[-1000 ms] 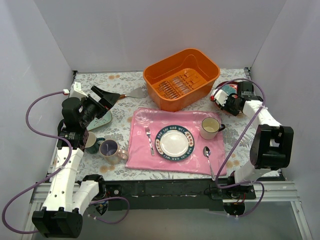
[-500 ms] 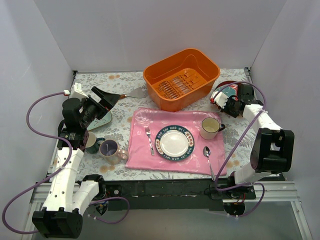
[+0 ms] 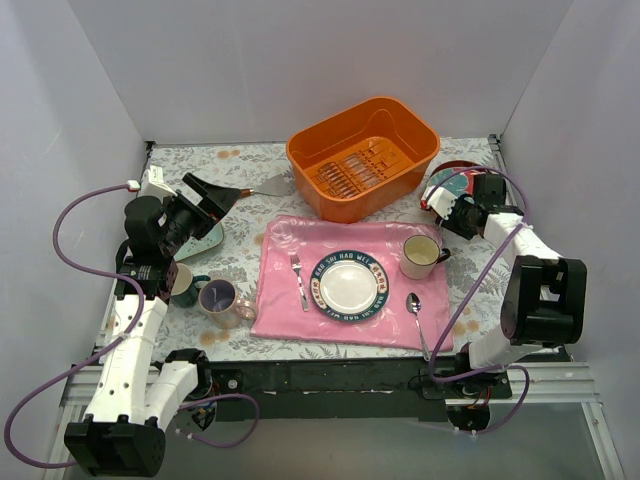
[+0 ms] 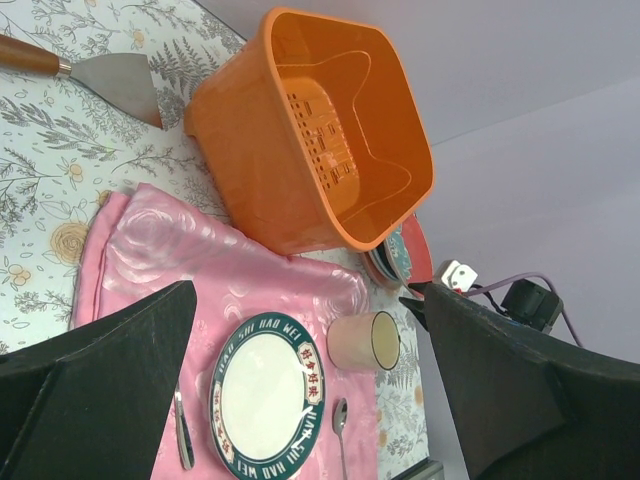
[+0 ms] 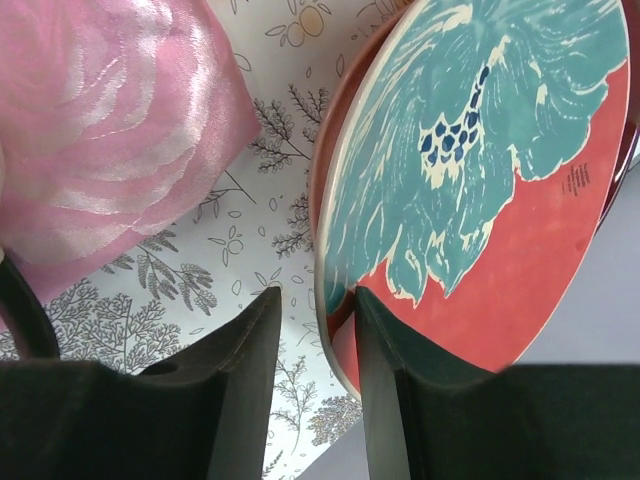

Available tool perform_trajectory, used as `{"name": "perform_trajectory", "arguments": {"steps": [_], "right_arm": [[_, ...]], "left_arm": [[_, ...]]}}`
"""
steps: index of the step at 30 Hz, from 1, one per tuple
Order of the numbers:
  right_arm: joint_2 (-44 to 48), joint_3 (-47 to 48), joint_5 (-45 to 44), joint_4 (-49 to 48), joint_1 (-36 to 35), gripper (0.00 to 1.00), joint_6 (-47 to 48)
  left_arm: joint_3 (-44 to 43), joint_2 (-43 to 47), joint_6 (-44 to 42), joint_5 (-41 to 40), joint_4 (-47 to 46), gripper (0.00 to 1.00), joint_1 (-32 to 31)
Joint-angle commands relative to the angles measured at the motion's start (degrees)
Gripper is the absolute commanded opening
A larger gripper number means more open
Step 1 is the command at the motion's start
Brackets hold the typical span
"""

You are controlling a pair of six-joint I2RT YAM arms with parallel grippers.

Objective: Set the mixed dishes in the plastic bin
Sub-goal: Pick up the plate at the center of the board.

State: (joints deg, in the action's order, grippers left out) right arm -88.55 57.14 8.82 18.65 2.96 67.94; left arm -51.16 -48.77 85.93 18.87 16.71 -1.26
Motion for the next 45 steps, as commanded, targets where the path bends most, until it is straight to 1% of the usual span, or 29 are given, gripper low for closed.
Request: {"name": "perform_trajectory", "arguments": {"steps": [1,8,10,11,12,13,14,17,18,25,29,32,33,34,37,42,43,45], "right_arm": [[-1.88,-1.42,-2.48,-2.12,-0.24,0.43,0.17],[-4.17,-1.77,-4.34,-6.26,-1.03,0.42,0.52],[-4.17,-2.21,-4.51,-6.87,-1.12,0.37,1.05],[-4.26,-2.39,-4.51,-7.31,-1.2,0.34,1.14],[-4.26,-2.82,-4.51,-7.49,-1.2,0.26,1.31],[-4.17,-2.83,-4.51,-7.49,-1.2,0.22,1.49],[-4.0,-3.0,-4.6,-7.75,-1.2,0.14,1.4],[-2.95,-3.44,-4.6,-8.11,-1.2,0.03,1.67],[-2.68,-3.44,-4.25,-8.11,-1.2,0.02,1.67],[1.36,-1.69,-2.93,-4.77,-1.2,0.01,1.75],[4.69,0.15,-2.58,-1.0,-1.12,0.01,2.81],[7.07,1.03,-1.88,1.29,-0.94,0.01,2.99],[7.69,1.21,-1.7,1.73,-0.85,0.01,3.16],[8.22,1.48,-1.7,2.26,-0.77,0.01,3.16],[10.67,2.35,-1.79,2.88,-0.5,0.01,3.42],[12.88,3.76,-2.14,2.97,0.02,0.01,4.3],[13.4,4.37,-2.23,2.88,0.03,0.01,4.56],[13.76,5.17,-2.14,3.14,0.2,0.01,4.83]], "left_arm": [[0.36,0.87,-0.06,0.64,-0.27,0.98,-0.15],[0.36,0.78,-0.06,0.64,-0.36,0.98,-0.15],[0.36,0.79,0.03,0.55,-0.27,0.98,-0.15],[0.36,0.79,-0.06,0.64,-0.36,0.98,-0.15],[0.36,0.79,0.03,0.55,-0.36,0.98,-0.15],[0.36,0.79,0.03,0.55,-0.36,0.98,-0.15],[0.27,0.79,0.03,0.55,-0.27,0.98,-0.15],[0.27,0.79,0.11,0.64,-0.36,0.98,-0.15],[0.27,0.7,0.2,0.81,-0.36,0.98,-0.15],[0.09,0.7,0.64,1.25,-0.71,0.98,-0.15],[0.35,0.08,2.92,3.71,-2.55,0.98,-0.15],[1.41,-1.06,8.62,8.01,-6.59,0.98,-0.15],[2.54,-1.41,11.95,10.37,-7.99,0.98,-0.15],[3.16,-1.76,13.89,11.7,-11.14,0.98,-0.15],[4.84,-3.17,19.08,14.69,-15.46,0.98,-0.5],[4.66,-5.01,22.35,15.05,-16.36,0.98,-2.34],[4.66,-5.28,22.96,15.14,-18.36,0.98,-2.78],[4.66,-6.41,25.42,15.32,-19.43,0.98,-4.01]]}}
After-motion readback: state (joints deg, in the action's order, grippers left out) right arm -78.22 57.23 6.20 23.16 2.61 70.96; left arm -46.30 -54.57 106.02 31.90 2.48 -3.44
